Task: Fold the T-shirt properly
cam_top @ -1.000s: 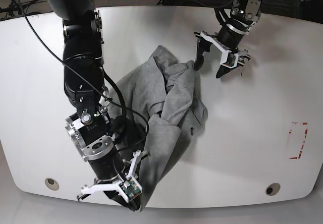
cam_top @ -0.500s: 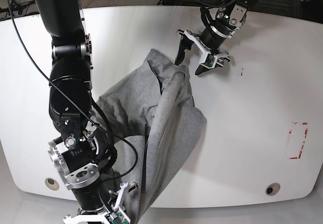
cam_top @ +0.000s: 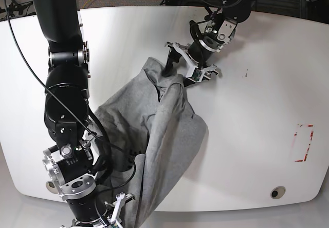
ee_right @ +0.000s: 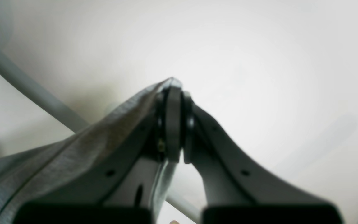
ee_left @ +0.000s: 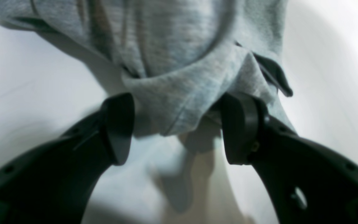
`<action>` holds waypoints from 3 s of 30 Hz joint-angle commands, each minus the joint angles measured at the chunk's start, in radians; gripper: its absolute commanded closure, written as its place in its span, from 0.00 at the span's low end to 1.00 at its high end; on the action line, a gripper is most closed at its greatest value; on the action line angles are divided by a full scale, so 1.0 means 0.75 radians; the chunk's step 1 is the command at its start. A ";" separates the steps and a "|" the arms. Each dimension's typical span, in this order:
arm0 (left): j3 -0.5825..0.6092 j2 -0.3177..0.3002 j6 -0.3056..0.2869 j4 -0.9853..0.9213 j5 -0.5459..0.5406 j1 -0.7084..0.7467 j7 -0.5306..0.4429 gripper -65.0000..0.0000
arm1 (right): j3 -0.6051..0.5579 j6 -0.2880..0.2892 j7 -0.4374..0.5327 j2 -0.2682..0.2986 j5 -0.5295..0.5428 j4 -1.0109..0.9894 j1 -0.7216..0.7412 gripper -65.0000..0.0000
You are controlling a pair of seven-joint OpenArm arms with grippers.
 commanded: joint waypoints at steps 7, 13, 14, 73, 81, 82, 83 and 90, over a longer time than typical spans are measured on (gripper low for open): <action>0.002 0.075 -0.004 -0.052 -0.001 -0.058 0.025 0.40 | 0.008 -0.015 0.028 0.031 -0.002 -0.004 0.051 1.00; -0.002 0.065 0.000 -0.052 -0.001 -0.096 0.037 0.90 | 0.012 -0.015 0.008 0.033 -0.002 0.000 0.039 1.00; -0.006 0.065 0.000 -0.052 -0.001 -0.098 0.064 0.99 | 0.012 -0.015 0.006 0.033 -0.002 0.000 0.041 1.00; -1.023 -0.483 -0.659 0.778 -0.005 -0.373 1.034 1.00 | 0.344 0.245 -0.154 0.047 0.022 -0.092 -0.162 1.00; -1.025 -0.463 -0.714 0.807 -0.005 -0.092 1.034 1.00 | 0.442 0.263 -0.154 0.021 0.073 0.002 -0.546 1.00; -1.025 -0.461 -0.714 0.807 -0.003 -0.068 1.034 1.00 | 0.460 0.263 -0.152 0.021 0.075 0.002 -0.593 1.00; -1.025 -0.461 -0.714 0.805 -0.003 -0.049 1.034 1.00 | 0.481 0.265 -0.150 0.017 0.075 0.002 -0.622 1.00; -1.025 -0.455 -0.714 0.809 -0.003 0.123 1.034 0.91 | 0.640 0.331 -0.154 -0.031 0.235 0.002 -0.823 1.00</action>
